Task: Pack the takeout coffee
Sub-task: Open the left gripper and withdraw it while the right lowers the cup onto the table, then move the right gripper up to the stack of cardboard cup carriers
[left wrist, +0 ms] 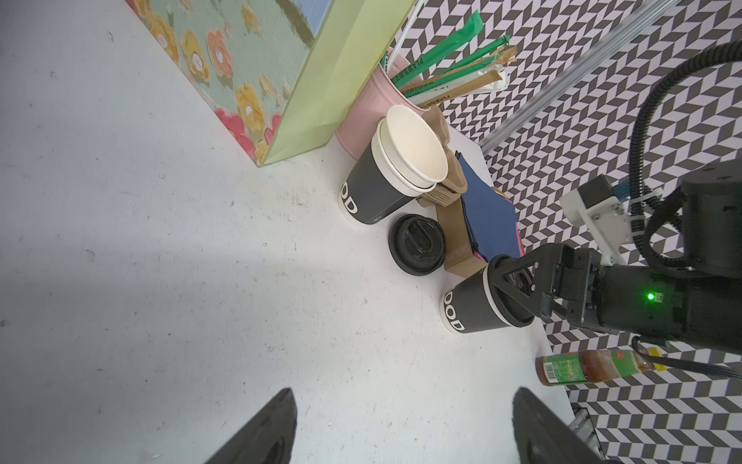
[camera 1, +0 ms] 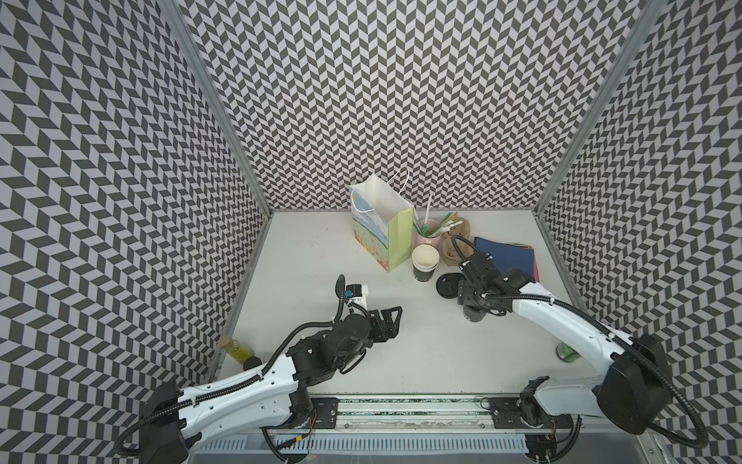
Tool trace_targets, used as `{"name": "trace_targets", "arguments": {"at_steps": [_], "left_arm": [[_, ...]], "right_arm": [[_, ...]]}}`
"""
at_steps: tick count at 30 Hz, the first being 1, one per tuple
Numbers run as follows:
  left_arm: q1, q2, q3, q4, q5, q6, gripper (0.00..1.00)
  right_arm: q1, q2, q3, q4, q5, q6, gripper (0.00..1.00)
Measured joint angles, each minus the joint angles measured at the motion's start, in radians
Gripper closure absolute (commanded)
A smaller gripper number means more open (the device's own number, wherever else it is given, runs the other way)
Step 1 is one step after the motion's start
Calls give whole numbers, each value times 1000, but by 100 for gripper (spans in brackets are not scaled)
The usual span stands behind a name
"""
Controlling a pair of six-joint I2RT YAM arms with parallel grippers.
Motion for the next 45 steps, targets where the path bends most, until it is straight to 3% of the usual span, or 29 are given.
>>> {"name": "trace_targets", "arguments": {"at_steps": [10,30,40,45], "left_arm": [[-4,29,0,1,-1,17,16],[-108,214,2,69,13,42,16],[-111,180,68,4,-36,74,9],[-43,63,161,-122,-87,132,7]], "right_arm": [[-26,-89,-20,29,-23,-23,16],[-98,-267,-156,141,-113,-39,18],[-112,-290,-106,126,-110,-72,18],[-112,-310,-27,127,-102,-127,18]]}}
